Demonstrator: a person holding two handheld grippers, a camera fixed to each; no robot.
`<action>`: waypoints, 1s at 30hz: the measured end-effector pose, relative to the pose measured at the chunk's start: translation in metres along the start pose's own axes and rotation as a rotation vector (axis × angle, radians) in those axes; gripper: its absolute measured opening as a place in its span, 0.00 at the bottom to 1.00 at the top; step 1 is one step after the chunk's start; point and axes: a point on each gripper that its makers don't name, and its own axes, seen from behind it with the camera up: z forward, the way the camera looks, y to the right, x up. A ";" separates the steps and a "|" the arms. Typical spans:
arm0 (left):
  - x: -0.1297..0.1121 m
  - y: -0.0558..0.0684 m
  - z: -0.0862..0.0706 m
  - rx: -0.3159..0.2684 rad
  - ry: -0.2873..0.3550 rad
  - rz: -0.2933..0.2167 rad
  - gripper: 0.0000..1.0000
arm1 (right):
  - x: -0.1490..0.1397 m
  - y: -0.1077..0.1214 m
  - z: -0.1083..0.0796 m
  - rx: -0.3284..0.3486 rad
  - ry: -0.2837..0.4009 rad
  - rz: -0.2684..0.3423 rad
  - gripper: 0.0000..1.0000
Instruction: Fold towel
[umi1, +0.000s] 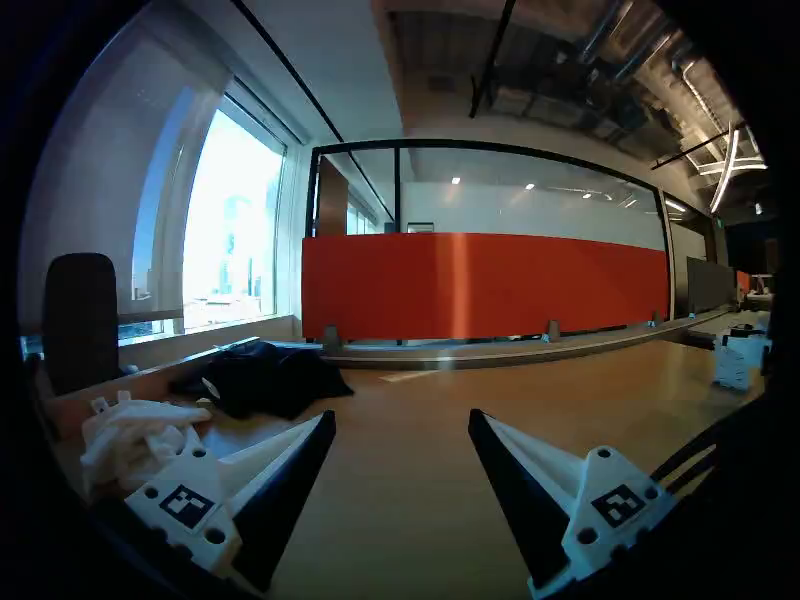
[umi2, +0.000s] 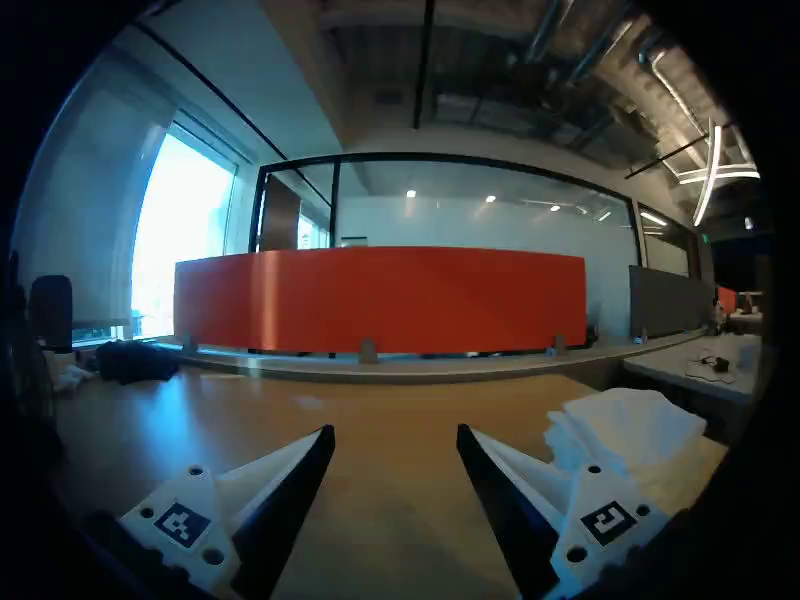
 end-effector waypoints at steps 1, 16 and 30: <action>0.000 0.000 0.000 0.000 0.000 0.000 0.99 | 0.000 0.000 0.000 0.000 0.000 0.000 0.94; -0.003 0.001 0.001 0.000 0.001 0.000 0.99 | -0.001 0.001 0.000 0.000 0.000 0.000 0.94; -0.007 0.000 0.002 0.000 0.001 -0.003 0.99 | 0.000 0.000 0.000 0.000 0.000 0.000 0.94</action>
